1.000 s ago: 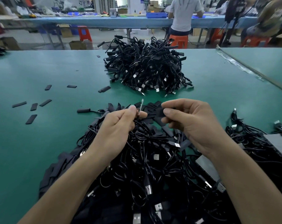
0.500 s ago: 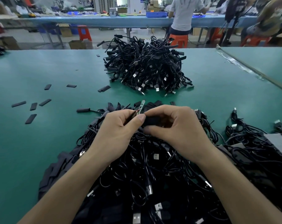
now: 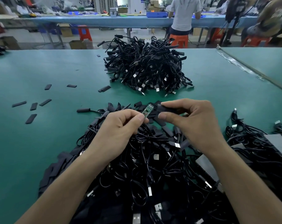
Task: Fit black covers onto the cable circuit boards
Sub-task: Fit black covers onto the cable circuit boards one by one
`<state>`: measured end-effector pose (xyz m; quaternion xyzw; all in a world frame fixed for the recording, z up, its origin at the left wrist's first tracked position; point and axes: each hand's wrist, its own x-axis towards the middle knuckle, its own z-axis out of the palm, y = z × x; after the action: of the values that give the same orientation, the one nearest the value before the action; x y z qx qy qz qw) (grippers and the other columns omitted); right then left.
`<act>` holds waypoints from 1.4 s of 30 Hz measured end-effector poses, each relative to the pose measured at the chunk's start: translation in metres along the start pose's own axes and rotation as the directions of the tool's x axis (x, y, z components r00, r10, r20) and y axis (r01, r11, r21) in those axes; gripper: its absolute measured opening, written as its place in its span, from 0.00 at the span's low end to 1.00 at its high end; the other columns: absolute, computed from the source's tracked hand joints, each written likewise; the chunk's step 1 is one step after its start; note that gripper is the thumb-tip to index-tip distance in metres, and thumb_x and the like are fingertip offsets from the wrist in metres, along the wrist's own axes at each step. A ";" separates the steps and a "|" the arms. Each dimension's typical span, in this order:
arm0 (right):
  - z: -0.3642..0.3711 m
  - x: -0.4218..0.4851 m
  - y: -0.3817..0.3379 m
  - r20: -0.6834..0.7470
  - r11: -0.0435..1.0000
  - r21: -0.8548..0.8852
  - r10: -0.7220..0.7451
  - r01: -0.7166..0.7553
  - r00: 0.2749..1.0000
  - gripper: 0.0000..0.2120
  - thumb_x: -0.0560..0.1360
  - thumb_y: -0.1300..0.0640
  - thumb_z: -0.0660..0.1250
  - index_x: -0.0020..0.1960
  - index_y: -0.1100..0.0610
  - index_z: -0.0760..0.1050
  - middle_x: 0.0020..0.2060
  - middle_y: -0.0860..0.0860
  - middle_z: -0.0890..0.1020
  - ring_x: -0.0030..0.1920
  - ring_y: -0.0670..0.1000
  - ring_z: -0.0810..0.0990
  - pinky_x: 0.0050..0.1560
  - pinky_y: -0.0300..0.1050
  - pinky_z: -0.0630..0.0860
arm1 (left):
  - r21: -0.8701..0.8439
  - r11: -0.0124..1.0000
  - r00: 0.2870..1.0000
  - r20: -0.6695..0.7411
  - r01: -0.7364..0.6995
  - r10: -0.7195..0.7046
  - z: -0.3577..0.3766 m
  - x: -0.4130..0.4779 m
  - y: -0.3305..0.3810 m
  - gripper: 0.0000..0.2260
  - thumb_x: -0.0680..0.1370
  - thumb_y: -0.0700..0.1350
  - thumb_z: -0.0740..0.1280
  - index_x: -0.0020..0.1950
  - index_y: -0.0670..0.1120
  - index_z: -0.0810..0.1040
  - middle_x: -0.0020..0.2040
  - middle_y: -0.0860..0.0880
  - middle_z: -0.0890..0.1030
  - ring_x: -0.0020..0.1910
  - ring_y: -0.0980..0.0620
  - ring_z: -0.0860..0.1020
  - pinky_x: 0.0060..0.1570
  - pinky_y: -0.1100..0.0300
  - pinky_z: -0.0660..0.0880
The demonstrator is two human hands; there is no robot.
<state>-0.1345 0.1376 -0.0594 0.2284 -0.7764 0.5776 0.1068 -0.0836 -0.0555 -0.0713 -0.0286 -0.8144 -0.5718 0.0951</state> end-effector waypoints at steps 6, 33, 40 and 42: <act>-0.008 0.003 0.003 0.052 1.000 0.006 0.009 -0.009 0.999 0.14 0.62 0.48 0.77 0.47 0.47 0.85 0.38 0.42 0.86 0.37 0.41 0.84 0.41 0.31 0.77 | -0.070 0.997 0.999 0.040 0.028 -0.025 -0.005 -0.001 0.002 0.08 0.79 0.45 0.69 0.43 0.50 0.86 0.39 0.51 0.86 0.44 0.61 0.83 0.47 0.74 0.72; -0.004 -0.002 0.007 0.294 0.987 -0.096 -0.097 0.130 0.951 0.13 0.67 0.58 0.79 0.51 0.50 0.86 0.41 0.41 0.84 0.43 0.43 0.83 0.40 0.31 0.76 | -0.059 0.991 0.987 0.111 0.122 -0.115 -0.009 -0.003 0.007 0.07 0.77 0.43 0.71 0.42 0.53 0.87 0.33 0.54 0.81 0.35 0.59 0.77 0.41 0.68 0.73; 0.001 -0.001 0.009 0.189 0.973 -0.109 -0.181 0.203 0.965 0.12 0.67 0.60 0.79 0.51 0.54 0.86 0.41 0.43 0.84 0.42 0.44 0.83 0.42 0.31 0.75 | -0.016 0.996 0.995 0.045 0.087 -0.086 -0.010 -0.002 0.006 0.09 0.77 0.51 0.68 0.40 0.51 0.85 0.37 0.47 0.85 0.29 0.56 0.71 0.32 0.71 0.69; -0.001 -0.001 0.009 0.193 0.974 -0.115 -0.173 0.198 0.966 0.12 0.67 0.60 0.79 0.50 0.54 0.86 0.40 0.44 0.84 0.41 0.44 0.83 0.42 0.30 0.74 | 0.006 0.997 0.996 0.041 0.076 -0.077 -0.010 -0.002 0.004 0.08 0.76 0.53 0.69 0.41 0.52 0.84 0.35 0.49 0.85 0.31 0.52 0.71 0.33 0.64 0.69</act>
<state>-0.1379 0.1406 -0.0676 0.3443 -0.7949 0.4886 0.1042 -0.0801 -0.0636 -0.0645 -0.0088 -0.8179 -0.5726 0.0566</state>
